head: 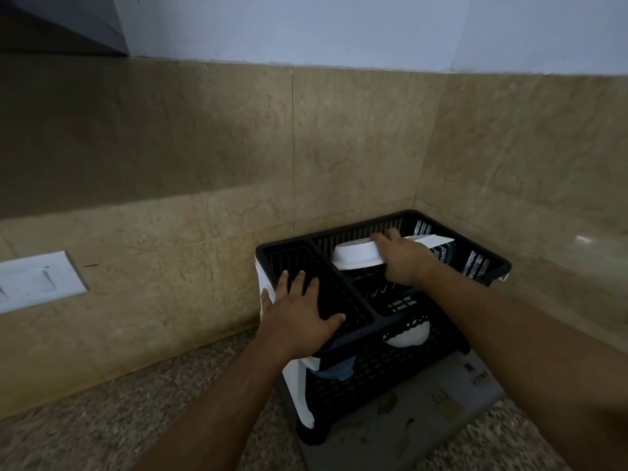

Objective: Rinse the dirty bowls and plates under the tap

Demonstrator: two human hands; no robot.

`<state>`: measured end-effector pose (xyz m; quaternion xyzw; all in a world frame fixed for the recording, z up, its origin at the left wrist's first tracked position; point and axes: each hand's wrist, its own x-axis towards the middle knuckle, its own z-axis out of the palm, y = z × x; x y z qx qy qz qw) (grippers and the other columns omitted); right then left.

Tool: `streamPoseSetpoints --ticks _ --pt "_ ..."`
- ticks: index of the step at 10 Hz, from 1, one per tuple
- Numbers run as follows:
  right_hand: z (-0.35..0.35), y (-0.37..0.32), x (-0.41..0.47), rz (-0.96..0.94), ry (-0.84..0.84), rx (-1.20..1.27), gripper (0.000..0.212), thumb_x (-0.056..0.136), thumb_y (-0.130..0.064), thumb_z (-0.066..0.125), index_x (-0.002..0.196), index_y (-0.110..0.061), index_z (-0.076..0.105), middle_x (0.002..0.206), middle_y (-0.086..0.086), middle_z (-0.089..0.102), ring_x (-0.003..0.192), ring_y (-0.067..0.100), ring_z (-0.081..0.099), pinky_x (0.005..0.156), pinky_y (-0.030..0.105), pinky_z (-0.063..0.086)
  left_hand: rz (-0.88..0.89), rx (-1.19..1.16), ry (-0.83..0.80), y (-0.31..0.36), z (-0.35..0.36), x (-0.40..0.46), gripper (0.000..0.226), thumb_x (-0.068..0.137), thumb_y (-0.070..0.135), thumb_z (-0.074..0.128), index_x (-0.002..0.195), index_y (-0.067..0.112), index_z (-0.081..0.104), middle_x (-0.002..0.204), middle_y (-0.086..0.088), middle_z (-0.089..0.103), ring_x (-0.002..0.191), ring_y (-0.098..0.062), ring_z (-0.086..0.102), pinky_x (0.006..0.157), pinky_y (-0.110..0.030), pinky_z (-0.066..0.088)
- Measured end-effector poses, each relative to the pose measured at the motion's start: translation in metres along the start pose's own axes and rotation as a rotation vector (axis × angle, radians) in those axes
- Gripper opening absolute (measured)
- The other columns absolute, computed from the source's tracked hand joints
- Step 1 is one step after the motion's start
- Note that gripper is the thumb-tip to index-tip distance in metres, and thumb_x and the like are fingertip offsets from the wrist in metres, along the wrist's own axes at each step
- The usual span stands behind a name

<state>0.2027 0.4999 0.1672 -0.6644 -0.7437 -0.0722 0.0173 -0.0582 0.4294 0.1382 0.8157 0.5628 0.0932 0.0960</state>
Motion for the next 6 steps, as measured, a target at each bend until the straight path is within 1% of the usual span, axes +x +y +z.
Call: streamPoseSetpoints --ticks 1,2,3,4,5,6 --pt "0.001 0.000 -0.001 0.009 -0.013 0.019 0.079 0.079 -0.017 0.064 0.147 -0.009 0.024 0.130 0.017 0.039 0.100 0.037 0.058 0.070 0.040 0.047 0.000 0.000 0.001 0.000 0.000 0.000 0.090 0.084 0.077 0.033 0.156 0.027 0.010 0.165 0.002 0.000 0.151 -0.024 -0.012 0.119 -0.059 0.002" --pt "0.002 -0.003 -0.003 0.023 0.010 0.035 0.080 0.081 -0.018 0.062 0.148 -0.010 0.020 0.133 0.017 0.040 0.103 0.038 0.058 0.075 0.045 0.051 0.000 -0.005 0.004 -0.001 0.001 0.000 0.090 0.085 0.077 0.033 0.156 0.027 0.011 0.165 0.002 0.001 0.151 -0.024 -0.012 0.119 -0.059 0.001" --pt "-0.001 -0.004 -0.010 0.050 0.035 0.043 0.083 0.081 -0.019 0.062 0.151 -0.013 0.018 0.137 0.016 0.040 0.105 0.036 0.058 0.072 0.042 0.048 0.002 -0.015 0.014 -0.001 0.002 0.000 0.087 0.085 0.076 0.033 0.155 0.027 0.017 0.165 0.001 0.004 0.151 -0.024 -0.010 0.119 -0.060 0.002" --pt "-0.008 -0.002 -0.027 0.088 0.095 0.115 0.079 0.082 -0.021 0.060 0.150 -0.015 0.022 0.139 0.016 0.040 0.110 0.035 0.055 0.078 0.044 0.052 -0.005 -0.021 0.004 -0.001 0.001 0.000 0.084 0.086 0.075 0.034 0.154 0.027 0.020 0.164 0.000 0.009 0.151 -0.024 -0.007 0.119 -0.060 0.002" --pt "-0.024 0.005 -0.061 0.138 0.155 0.220 0.060 0.087 -0.024 0.056 0.143 -0.015 0.036 0.132 0.014 0.047 0.103 0.034 0.057 0.075 0.039 0.051 0.007 -0.016 0.048 0.005 -0.002 -0.004 0.079 0.088 0.071 0.035 0.151 0.025 0.029 0.161 -0.002 0.022 0.151 -0.024 0.006 0.119 -0.059 0.003" --pt "-0.035 0.013 -0.101 0.194 0.177 0.263 0.046 0.091 -0.028 0.049 0.136 -0.018 0.044 0.124 0.011 0.052 0.093 0.028 0.058 0.071 0.036 0.047 0.078 0.021 0.161 0.016 -0.012 -0.013 0.067 0.091 0.065 0.039 0.142 0.022 0.045 0.150 -0.002 0.043 0.145 -0.023 0.027 0.119 -0.053 0.008"
